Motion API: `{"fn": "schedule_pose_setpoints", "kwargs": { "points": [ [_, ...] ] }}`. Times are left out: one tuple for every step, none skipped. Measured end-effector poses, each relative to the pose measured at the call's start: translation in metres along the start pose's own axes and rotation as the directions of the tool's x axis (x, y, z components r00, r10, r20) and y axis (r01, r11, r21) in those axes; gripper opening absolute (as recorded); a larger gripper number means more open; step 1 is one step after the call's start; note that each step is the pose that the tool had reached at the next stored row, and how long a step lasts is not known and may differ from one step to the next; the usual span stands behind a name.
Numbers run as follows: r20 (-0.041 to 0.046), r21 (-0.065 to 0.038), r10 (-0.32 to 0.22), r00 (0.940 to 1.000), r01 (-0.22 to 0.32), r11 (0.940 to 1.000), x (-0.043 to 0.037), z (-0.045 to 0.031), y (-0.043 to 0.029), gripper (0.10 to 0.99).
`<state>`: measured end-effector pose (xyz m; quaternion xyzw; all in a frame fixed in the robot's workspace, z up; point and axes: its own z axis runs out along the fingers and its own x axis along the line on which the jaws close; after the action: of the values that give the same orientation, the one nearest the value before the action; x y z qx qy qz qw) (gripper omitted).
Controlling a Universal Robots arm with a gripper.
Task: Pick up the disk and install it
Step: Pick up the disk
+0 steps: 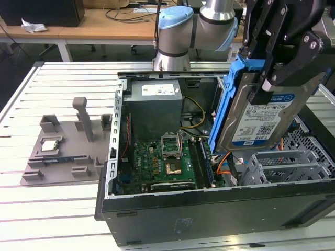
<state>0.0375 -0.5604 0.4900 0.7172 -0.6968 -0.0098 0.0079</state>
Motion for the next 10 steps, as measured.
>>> {"fn": "schedule_pose_setpoints", "kwargs": {
  "points": [
    [0.0, 0.0, 0.0, 1.0, 0.0, 1.0, 0.0023, 0.0002, 0.0001, 0.365],
    [0.0, 0.0, 0.0, 1.0, 0.0, 1.0, 0.0055, 0.0005, 0.0002, 0.365],
    [0.0001, 0.0, 0.0, 1.0, 0.0, 1.0, 0.0076, 0.0007, 0.0002, 0.365],
    [0.0, 0.0, 0.0, 1.0, 0.0, 1.0, 0.0118, 0.001, 0.0003, 0.365],
    [0.0001, 0.0, 0.0, 1.0, 0.0, 1.0, 0.0145, 0.0012, 0.0004, 0.365],
    [0.0001, 0.0, 0.0, 1.0, 0.0, 1.0, 0.0173, 0.0015, 0.0005, 0.365],
    [0.0004, 0.0, 0.0, 1.0, 0.0, 1.0, 0.0222, 0.0017, 0.0006, 0.365],
    [0.0033, 0.0, 0.0, 1.0, 0.0, 1.0, 0.0241, 0.0017, 0.0007, 0.365],
    [0.0107, 0.0, 0.0, 0.9999, 0.0, 1.0, 0.0252, 0.0017, 0.0007, 0.365],
    [0.0246, 0.001, 0.0, 0.9997, 0.0, 1.0, 0.0257, 0.0017, 0.0007, 0.365]
  ]
}}
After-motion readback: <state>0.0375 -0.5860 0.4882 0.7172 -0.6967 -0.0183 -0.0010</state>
